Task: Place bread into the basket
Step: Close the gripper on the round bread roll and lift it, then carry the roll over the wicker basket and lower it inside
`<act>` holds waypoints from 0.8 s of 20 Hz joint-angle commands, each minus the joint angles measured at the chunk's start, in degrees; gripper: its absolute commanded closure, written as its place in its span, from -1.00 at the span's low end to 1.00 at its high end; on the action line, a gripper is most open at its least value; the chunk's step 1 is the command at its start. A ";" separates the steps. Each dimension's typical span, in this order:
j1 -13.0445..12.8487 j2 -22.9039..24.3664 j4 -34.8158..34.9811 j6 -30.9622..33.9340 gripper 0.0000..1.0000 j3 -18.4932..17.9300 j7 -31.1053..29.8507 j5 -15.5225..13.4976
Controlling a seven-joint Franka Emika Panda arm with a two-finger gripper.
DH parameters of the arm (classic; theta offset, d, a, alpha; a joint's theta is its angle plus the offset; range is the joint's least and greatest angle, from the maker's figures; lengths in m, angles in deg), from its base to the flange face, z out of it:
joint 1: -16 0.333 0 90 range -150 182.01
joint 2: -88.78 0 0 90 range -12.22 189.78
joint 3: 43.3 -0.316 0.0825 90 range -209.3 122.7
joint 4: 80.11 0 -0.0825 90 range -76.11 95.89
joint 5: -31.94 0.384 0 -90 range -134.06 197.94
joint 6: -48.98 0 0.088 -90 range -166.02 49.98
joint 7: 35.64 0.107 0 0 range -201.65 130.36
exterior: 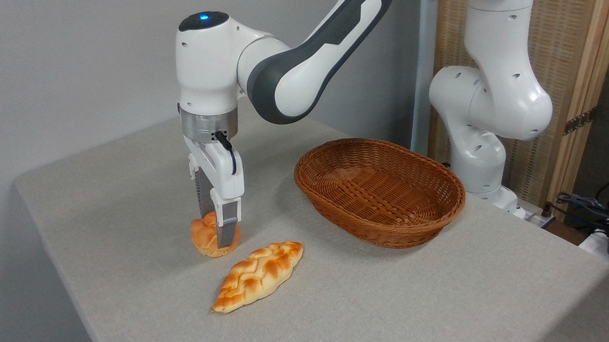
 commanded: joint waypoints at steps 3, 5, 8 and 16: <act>-0.14 0.10 0.64 -1.30 0.37 -0.04 0.23 0.58; -0.14 0.10 0.64 -1.12 0.37 -0.04 0.14 0.58; -0.14 0.54 0.47 -0.94 0.44 -0.13 0.14 0.58; -0.05 9.31 -0.94 11.33 0.66 -3.02 0.14 -3.73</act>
